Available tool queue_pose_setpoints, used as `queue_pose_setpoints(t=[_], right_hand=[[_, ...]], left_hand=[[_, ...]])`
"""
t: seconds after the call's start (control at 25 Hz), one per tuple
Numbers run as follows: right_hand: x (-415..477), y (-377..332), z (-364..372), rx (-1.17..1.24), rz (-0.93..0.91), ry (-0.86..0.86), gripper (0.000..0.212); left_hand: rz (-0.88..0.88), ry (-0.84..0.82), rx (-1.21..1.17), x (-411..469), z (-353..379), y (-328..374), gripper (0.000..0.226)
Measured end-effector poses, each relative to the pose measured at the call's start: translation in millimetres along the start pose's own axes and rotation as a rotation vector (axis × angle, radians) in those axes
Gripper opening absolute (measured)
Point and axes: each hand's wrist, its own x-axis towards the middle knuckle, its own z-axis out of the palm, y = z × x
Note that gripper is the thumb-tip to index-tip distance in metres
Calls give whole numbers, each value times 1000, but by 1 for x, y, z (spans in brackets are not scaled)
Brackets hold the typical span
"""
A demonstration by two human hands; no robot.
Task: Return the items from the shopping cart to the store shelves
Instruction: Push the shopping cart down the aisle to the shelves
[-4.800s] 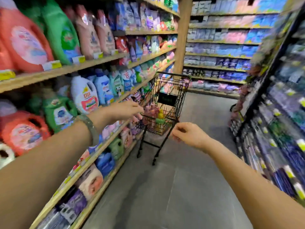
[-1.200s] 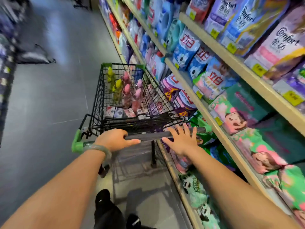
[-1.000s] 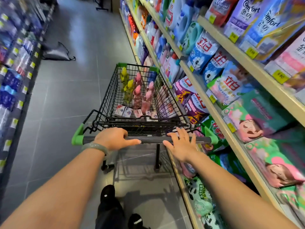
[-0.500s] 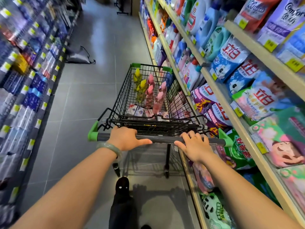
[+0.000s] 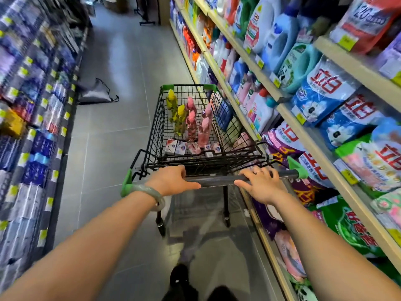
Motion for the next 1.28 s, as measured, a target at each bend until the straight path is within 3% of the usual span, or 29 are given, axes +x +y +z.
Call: queue_pose_setpoints(t=[0.16, 0.4, 0.72, 0.88, 1.12, 1.28], right_hand=[[48, -12, -23, -4, -2, 41, 54], [139, -27, -63, 27, -21, 58, 52], [298, -41, -146, 108, -31, -100, 46], [394, -52, -180, 159, -76, -183, 46], [485, -87, -220, 48, -22, -4, 46], [553, -99, -246, 52, -29, -27, 52]], left_hand=[[-96, -69, -20, 31, -32, -47, 84], [-180, 14, 98, 93, -75, -73, 97], [-236, -32, 38, 221, -160, -106, 103], [-322, 101, 73, 283, -200, -122, 108], [-466, 222, 19, 361, -260, -133, 99], [-465, 243, 5, 425, -298, -160, 101]])
